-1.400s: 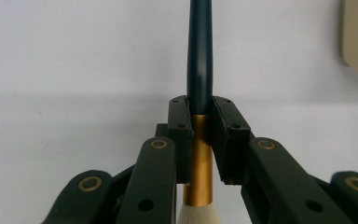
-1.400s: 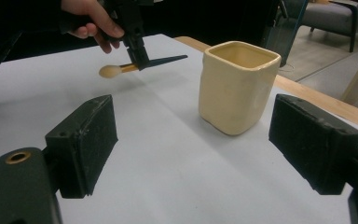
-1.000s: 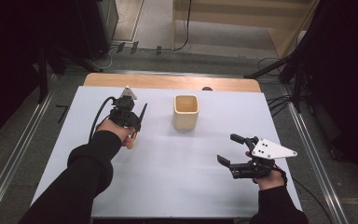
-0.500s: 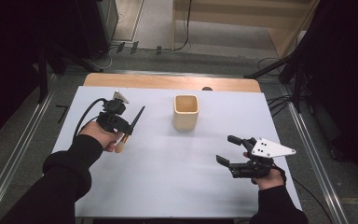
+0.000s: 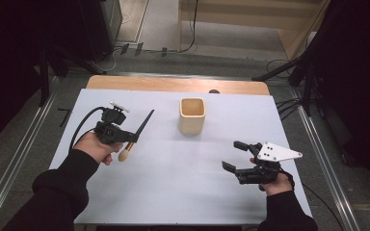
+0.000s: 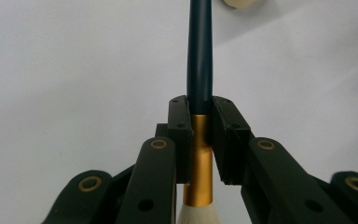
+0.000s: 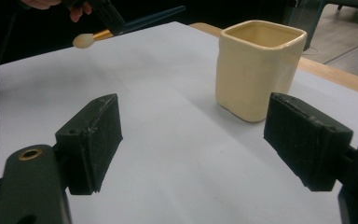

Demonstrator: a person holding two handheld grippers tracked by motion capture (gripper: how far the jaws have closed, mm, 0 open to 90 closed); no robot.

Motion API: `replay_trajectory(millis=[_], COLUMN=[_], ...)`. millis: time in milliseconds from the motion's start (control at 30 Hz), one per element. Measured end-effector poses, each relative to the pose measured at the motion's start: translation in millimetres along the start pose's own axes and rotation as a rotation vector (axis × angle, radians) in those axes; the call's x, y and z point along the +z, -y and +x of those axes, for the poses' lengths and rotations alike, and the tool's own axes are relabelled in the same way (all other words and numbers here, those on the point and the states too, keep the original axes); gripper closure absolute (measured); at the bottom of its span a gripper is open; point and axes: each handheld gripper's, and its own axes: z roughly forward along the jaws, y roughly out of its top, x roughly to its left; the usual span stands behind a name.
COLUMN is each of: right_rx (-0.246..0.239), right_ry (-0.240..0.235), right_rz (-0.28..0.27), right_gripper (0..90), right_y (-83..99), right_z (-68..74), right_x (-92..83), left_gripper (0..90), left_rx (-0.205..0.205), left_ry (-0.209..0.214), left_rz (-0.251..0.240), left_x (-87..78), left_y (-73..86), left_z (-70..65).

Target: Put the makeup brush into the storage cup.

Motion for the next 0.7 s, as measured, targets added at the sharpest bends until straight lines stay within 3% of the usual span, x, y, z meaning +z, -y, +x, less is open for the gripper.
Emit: replay_trajectory(millis=[367,500,700], right_rx=[-0.012,-0.027,-0.032], right_ry=[-0.026,-0.062,-0.107], right_rz=[0.040,0.057,0.046], right_gripper=[16.2,15.3,15.3], right_y=[0.6,0.2,-2.7], right_z=[4.2,8.0,9.3], right_x=[10.8,18.1,23.0], left_gripper=[79.4,79.4,79.4], left_rx=[0.056,0.068,0.135], left_ry=[0.031,0.073,0.128], left_rz=[-0.105,-0.151,-0.192], left_x=[-7.2,-7.1,-6.4], left_y=[18.9,25.8,34.6], left_z=[6.4,5.0,-5.3])
